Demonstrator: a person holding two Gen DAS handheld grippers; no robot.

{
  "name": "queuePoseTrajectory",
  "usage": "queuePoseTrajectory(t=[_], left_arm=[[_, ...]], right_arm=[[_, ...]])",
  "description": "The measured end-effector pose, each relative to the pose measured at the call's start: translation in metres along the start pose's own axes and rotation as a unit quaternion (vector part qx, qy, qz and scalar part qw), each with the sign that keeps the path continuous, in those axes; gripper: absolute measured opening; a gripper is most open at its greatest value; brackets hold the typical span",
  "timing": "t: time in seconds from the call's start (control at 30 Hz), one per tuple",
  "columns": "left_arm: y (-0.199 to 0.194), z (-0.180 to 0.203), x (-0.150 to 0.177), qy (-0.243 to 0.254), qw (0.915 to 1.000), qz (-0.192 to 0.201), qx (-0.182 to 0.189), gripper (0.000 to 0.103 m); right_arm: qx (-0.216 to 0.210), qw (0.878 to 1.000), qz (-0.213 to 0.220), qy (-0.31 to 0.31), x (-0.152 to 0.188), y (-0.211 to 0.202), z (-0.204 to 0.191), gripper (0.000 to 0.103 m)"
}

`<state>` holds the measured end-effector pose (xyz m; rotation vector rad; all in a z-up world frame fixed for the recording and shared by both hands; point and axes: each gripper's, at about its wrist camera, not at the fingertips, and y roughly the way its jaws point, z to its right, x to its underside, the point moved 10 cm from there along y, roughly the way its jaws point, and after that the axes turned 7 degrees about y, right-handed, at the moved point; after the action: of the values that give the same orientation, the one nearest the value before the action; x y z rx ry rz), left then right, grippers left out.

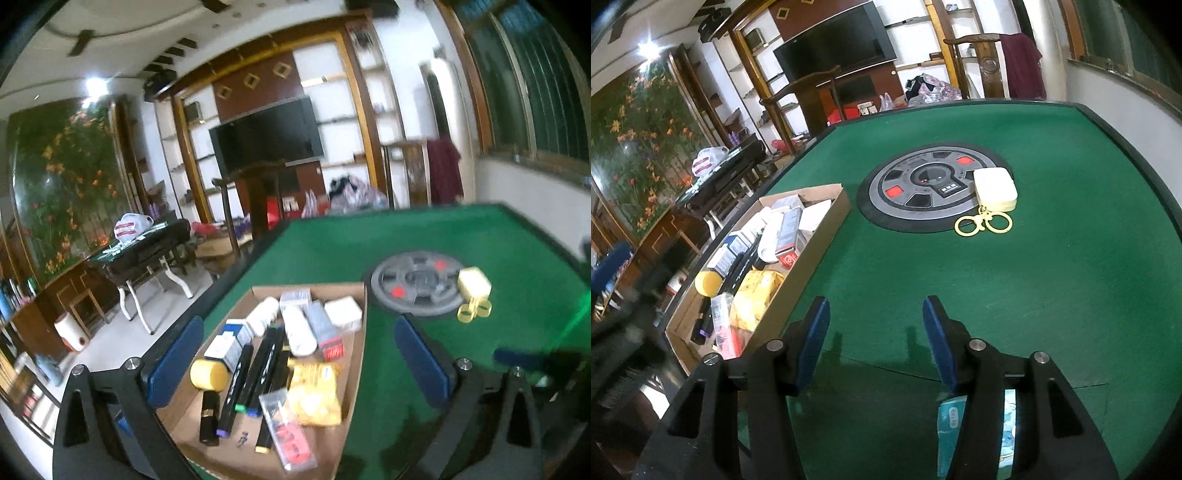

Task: Organize objects
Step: 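Move both open tools back over the felt toward the grey disc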

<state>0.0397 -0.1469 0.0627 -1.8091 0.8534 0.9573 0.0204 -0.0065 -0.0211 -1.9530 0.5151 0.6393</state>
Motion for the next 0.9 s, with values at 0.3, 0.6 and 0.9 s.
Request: queuePoseTrajectory(t=[0.3, 0.6, 0.9], left_arm=[[0.006, 0.003, -0.010, -0.013, 0.9999, -0.007, 0.004, 0.102], [0.027, 0.053, 0.018, 0.024, 0.9914, -0.088, 0.093, 0.102], [-0.007, 0.138, 0.041, 0.097, 0.9731, -0.100, 0.183, 0.102]], right_arm=[[0.016, 0.999, 0.020, -0.030, -0.011, -0.012, 0.002, 0.051], [0.112, 0.992, 0.044, 0.039, -0.049, -0.051, 0.118, 0.060], [0.120, 0.989, 0.006, 0.086, -0.024, -0.046, 0.161, 0.060]])
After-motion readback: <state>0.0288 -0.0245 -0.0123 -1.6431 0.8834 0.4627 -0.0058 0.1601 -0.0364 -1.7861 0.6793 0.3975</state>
